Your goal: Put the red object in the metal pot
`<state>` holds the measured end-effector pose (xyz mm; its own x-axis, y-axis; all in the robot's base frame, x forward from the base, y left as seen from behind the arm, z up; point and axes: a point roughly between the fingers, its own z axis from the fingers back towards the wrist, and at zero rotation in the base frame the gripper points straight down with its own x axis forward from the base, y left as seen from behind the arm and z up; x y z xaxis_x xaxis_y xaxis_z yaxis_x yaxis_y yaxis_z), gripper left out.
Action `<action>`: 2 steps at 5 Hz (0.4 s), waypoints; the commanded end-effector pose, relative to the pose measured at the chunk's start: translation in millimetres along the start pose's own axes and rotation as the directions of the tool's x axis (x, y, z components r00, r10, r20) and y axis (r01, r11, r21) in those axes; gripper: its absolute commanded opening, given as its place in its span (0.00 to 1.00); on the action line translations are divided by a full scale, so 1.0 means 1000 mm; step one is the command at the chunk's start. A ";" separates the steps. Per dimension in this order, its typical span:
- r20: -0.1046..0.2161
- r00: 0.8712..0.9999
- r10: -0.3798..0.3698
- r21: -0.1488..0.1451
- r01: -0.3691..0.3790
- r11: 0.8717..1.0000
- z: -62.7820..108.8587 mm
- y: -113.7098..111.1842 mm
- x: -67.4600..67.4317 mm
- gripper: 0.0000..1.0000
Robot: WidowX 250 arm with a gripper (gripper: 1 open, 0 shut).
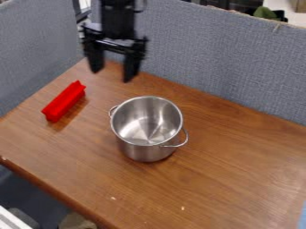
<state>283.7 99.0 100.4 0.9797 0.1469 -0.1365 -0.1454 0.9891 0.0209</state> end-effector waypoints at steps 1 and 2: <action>0.084 0.996 -0.006 0.022 0.004 1.000 0.009 0.033 0.011 1.00; 0.100 0.995 0.009 0.038 -0.013 0.999 0.001 0.058 0.013 1.00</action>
<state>281.4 153.8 86.2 0.9835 0.1587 -0.0868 -0.1560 0.9871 0.0374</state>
